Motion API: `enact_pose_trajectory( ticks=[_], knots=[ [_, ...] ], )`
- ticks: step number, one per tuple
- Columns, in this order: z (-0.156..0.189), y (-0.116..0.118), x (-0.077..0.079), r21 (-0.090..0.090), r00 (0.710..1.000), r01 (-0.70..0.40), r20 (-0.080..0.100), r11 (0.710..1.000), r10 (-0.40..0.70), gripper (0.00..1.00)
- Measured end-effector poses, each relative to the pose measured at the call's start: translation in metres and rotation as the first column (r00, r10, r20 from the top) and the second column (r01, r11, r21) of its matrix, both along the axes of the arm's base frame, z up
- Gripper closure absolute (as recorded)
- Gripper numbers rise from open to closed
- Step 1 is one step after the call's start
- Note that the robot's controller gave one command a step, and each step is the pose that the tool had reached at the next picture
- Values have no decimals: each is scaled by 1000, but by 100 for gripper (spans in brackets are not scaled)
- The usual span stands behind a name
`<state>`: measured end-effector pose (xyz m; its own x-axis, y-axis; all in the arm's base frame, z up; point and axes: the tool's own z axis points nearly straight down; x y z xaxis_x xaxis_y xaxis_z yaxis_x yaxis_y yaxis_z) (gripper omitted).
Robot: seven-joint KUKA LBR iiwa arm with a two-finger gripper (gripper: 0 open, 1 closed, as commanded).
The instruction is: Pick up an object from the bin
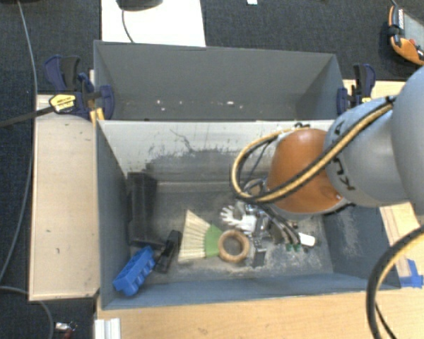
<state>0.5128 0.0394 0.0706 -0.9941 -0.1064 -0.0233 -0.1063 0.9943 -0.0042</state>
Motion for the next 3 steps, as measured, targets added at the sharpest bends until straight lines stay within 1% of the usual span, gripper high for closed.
enact_pose_trajectory(
  ticks=[1, 3],
  knots=[
    [-1, -55, -29, 0, 963, -267, -24, 964, 267, 100],
    [3, -55, -29, 1, 963, -268, -22, 963, 268, 100]
  ],
)
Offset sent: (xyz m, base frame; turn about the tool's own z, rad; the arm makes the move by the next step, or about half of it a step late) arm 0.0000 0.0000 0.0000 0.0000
